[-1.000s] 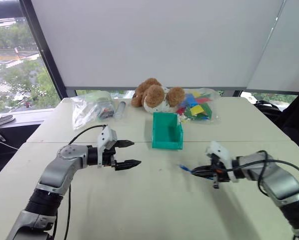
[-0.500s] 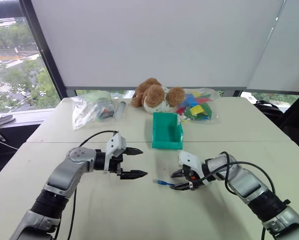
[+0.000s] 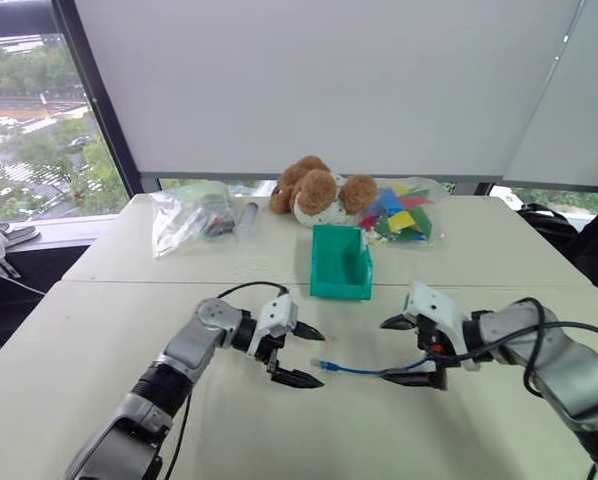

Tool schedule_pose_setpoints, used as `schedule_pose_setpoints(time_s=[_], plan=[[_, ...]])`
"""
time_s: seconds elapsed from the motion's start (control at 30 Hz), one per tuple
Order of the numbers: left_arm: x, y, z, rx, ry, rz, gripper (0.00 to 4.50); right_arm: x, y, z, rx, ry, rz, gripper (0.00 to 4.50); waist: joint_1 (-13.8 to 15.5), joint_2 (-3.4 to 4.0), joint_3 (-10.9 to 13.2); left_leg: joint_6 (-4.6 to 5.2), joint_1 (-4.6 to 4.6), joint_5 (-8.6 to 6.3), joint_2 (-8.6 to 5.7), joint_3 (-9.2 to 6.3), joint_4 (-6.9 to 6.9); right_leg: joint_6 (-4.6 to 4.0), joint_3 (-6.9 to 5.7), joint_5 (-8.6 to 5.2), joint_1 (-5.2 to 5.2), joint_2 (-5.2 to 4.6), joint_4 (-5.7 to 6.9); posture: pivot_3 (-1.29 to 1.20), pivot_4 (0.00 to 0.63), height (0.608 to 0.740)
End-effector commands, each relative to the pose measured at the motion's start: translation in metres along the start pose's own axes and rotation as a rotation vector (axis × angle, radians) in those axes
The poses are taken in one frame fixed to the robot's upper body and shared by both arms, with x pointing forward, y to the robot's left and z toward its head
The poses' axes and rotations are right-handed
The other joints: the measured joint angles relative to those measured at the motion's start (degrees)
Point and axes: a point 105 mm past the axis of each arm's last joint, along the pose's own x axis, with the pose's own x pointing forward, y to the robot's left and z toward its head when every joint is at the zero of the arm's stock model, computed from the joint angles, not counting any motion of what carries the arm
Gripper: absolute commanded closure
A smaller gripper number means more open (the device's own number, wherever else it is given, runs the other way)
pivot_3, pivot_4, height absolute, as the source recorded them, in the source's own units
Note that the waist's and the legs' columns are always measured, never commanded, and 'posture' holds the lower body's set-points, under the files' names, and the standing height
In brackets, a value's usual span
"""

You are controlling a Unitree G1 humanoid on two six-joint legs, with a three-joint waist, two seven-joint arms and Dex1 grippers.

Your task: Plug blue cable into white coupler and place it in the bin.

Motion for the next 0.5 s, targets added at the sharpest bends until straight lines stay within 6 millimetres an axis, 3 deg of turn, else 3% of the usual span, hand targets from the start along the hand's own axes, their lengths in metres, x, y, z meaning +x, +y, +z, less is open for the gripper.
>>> schedule_pose_setpoints(time_s=[0.03,0.4,0.5], plan=[[0.004,0.008,-0.005,0.055,0.037,-0.006,0.00,-0.011,0.002,0.014,-0.016,-0.041,-0.058,0.05,0.09,0.00,0.00,0.00,0.00,0.00,0.01,-0.01,0.00,0.00,0.00,0.00,-0.01,0.00,0.01,0.00,0.150,0.740],[0.015,0.013,-0.031,0.009,0.101,-0.020,0.00,-0.011,0.007,0.016,0.014,-0.049,-0.114,0.05,0.39,-0.03,-0.01,0.02,-0.02,-0.01,-0.03,-0.02,0.03,0.00,-0.01,0.00,0.03,-0.04,-0.01,0.00,0.150,0.740],[0.017,0.011,-0.031,0.014,0.092,-0.029,0.87,-0.011,0.007,0.016,0.012,-0.047,-0.120,0.00,0.33,-0.04,-0.02,0.02,-0.01,-0.01,-0.03,-0.03,0.04,0.00,-0.01,0.00,0.04,-0.04,0.00,0.00,0.150,0.740]])
